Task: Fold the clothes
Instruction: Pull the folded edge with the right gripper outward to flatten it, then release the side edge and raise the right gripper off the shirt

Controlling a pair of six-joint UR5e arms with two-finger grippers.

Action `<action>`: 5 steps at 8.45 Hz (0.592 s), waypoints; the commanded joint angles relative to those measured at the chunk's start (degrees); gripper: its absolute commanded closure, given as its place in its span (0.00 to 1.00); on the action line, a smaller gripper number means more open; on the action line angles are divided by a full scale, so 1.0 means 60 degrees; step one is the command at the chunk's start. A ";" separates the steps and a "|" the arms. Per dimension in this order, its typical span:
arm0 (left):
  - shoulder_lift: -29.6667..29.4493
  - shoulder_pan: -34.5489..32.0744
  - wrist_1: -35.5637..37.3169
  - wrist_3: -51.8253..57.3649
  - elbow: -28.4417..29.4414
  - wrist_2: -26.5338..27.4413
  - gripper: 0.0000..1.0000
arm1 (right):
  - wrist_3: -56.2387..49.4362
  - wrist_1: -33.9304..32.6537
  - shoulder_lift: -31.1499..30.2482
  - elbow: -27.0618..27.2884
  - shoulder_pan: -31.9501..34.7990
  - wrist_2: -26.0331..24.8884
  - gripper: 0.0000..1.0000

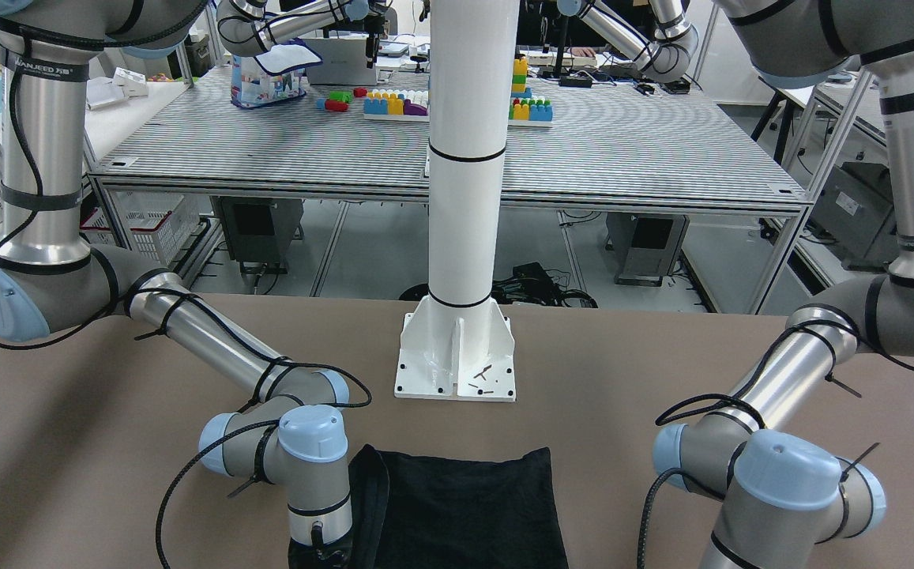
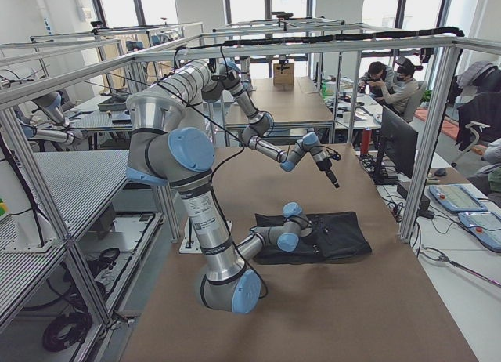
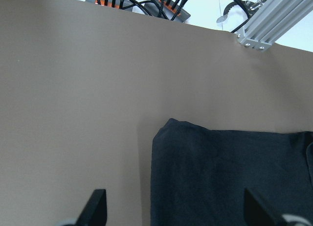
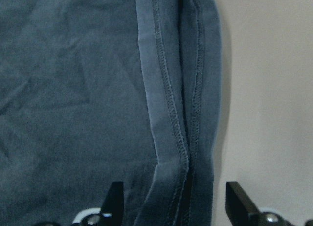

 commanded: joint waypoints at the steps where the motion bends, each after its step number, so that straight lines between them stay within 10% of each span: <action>1: 0.0019 0.0004 -0.0014 -0.0029 -0.0014 0.0014 0.00 | -0.0087 -0.0030 -0.0141 0.0045 -0.0063 0.0031 0.24; 5: 0.0063 0.0004 -0.0014 -0.0029 -0.0058 0.0014 0.00 | -0.0175 -0.0030 -0.1146 0.0946 0.0083 0.0090 0.24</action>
